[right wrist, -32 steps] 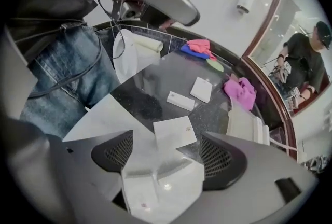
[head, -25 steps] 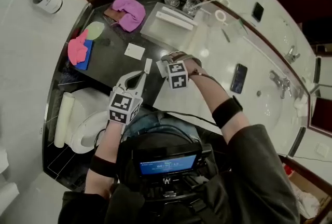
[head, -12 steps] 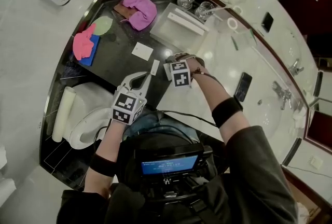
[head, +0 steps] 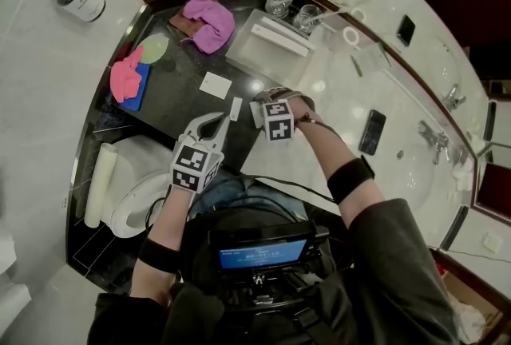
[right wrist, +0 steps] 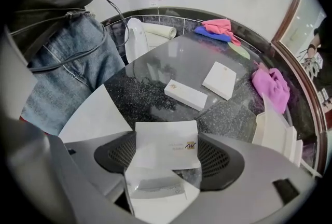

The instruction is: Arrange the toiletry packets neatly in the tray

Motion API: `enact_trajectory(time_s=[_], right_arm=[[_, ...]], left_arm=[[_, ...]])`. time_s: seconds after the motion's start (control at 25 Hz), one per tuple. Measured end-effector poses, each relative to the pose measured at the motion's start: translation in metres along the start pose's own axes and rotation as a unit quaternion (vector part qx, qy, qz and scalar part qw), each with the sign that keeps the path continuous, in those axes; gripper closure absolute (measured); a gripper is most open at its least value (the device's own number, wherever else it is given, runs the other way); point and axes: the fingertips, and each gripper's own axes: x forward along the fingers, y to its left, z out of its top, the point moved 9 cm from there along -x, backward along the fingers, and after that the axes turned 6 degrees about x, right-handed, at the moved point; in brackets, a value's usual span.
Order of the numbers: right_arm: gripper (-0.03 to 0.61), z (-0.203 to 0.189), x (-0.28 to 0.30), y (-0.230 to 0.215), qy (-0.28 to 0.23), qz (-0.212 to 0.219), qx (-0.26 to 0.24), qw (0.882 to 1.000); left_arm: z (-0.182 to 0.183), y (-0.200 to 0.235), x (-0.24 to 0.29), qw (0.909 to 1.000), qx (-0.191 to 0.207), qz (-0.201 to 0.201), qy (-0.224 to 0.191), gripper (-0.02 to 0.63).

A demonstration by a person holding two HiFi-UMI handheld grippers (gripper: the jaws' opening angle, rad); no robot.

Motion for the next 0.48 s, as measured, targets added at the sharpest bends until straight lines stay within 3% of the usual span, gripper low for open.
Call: enact_trajectory(time_s=[0.16,0.28,0.36,0.48], right_arm=[[0.191,0.003,-0.019,-0.004,-0.037,-0.022,0.045,0.998],[0.19,0.003,-0.041,-0.007,-0.089,-0.049,0.103,0.989],[0.19,0.003,-0.057,-0.01,-0.133,-0.069,0.15,0.977],[0.19,0.002,-0.077,-0.009,-0.201,-0.087,0.227,0.949]], left_arm=[[0.001,0.005,0.001,1.0,0.005,0.003,-0.002,0.612],[0.003,0.011,0.004,0.9999,0.01,0.008,-0.008,0.612],[0.007,0.014,0.007,0.9998,0.012,0.008,-0.012,0.612],[0.013,0.019,0.013,0.9996,0.019,0.007,-0.02,0.612]])
